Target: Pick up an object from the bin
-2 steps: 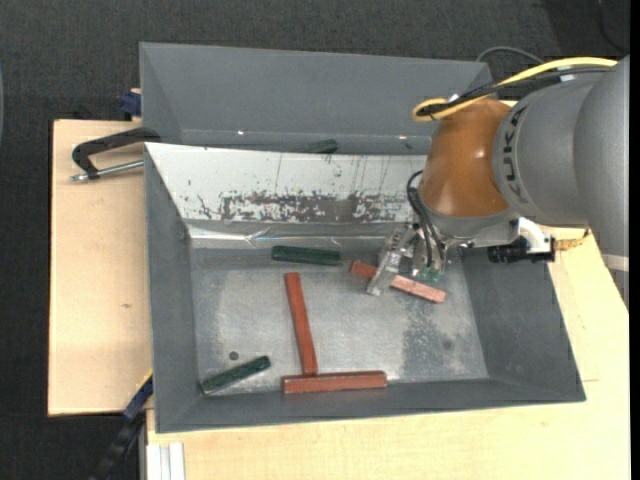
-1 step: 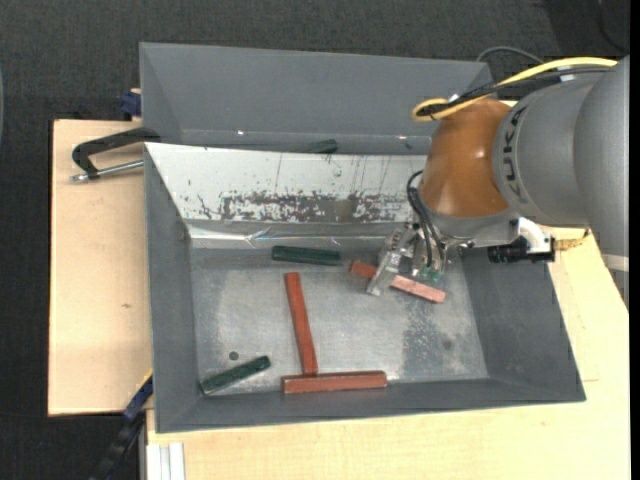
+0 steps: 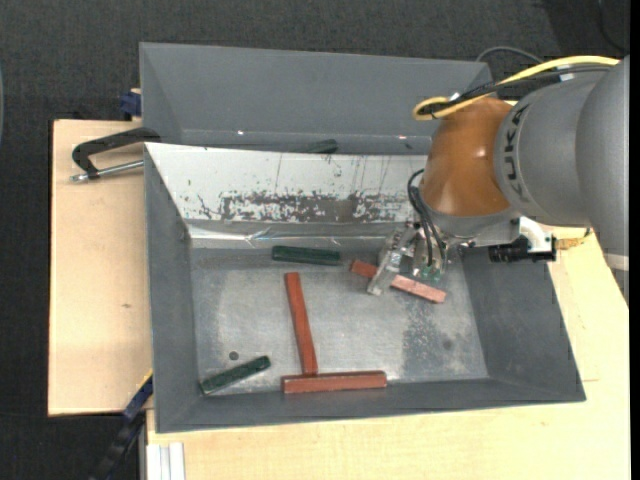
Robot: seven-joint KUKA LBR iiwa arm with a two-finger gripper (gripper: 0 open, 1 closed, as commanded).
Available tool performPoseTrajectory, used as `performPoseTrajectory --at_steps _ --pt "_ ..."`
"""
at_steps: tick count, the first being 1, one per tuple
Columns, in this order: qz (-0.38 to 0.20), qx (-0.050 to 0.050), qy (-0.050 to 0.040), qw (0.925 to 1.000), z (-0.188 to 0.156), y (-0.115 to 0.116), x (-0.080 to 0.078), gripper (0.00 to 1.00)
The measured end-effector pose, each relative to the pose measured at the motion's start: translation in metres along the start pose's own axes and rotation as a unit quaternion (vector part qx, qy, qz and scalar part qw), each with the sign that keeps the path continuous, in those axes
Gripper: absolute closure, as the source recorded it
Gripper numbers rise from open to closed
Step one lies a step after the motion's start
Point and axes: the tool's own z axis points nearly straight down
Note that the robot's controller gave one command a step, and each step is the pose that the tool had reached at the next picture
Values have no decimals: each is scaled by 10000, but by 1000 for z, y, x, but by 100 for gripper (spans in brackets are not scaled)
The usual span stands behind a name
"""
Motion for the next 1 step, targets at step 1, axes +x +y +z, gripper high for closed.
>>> performPoseTrajectory --at_steps 1 --pt "-1 -1 0 10000 -8 0 0 100"
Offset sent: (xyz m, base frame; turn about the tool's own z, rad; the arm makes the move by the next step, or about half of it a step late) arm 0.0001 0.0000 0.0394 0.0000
